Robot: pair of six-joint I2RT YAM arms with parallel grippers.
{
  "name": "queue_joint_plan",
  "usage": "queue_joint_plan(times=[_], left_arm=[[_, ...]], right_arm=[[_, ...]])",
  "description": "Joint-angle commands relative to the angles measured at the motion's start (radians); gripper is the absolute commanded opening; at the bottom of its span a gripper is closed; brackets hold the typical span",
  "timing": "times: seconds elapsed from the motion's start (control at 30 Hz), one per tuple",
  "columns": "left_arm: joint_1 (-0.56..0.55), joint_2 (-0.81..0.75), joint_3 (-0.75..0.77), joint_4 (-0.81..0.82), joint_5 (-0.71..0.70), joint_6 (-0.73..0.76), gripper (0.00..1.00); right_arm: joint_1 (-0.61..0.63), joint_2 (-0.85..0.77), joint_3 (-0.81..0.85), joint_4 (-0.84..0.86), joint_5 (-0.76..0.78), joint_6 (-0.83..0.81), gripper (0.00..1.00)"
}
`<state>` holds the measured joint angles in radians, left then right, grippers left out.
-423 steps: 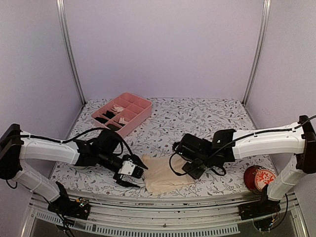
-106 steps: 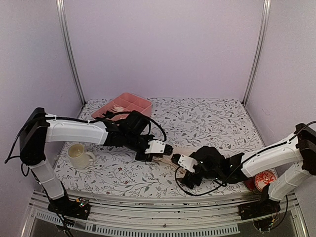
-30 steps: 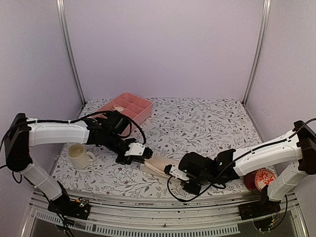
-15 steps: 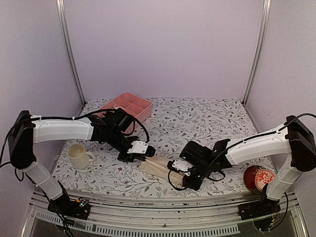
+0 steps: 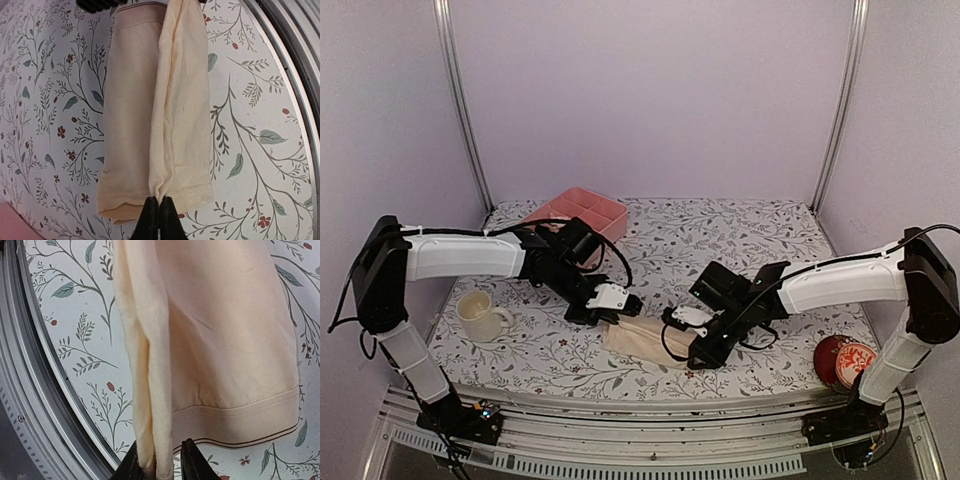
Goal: Roll the underwear
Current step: Fold the underwear at the center of the board.
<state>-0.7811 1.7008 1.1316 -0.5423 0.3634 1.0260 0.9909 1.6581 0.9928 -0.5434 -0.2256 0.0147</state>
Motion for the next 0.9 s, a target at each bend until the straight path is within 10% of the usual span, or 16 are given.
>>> queue_joint_plan(times=[0.0, 0.87], left_arm=[[0.009, 0.009, 0.011, -0.015, -0.009, 0.009, 0.00], [0.038, 0.030, 0.041, 0.093, -0.084, -0.063, 0.00]], right_arm=[[-0.002, -0.018, -0.025, 0.000, -0.021, -0.005, 0.24], [-0.164, 0.033, 0.106, -0.029, 0.099, 0.011, 0.10]])
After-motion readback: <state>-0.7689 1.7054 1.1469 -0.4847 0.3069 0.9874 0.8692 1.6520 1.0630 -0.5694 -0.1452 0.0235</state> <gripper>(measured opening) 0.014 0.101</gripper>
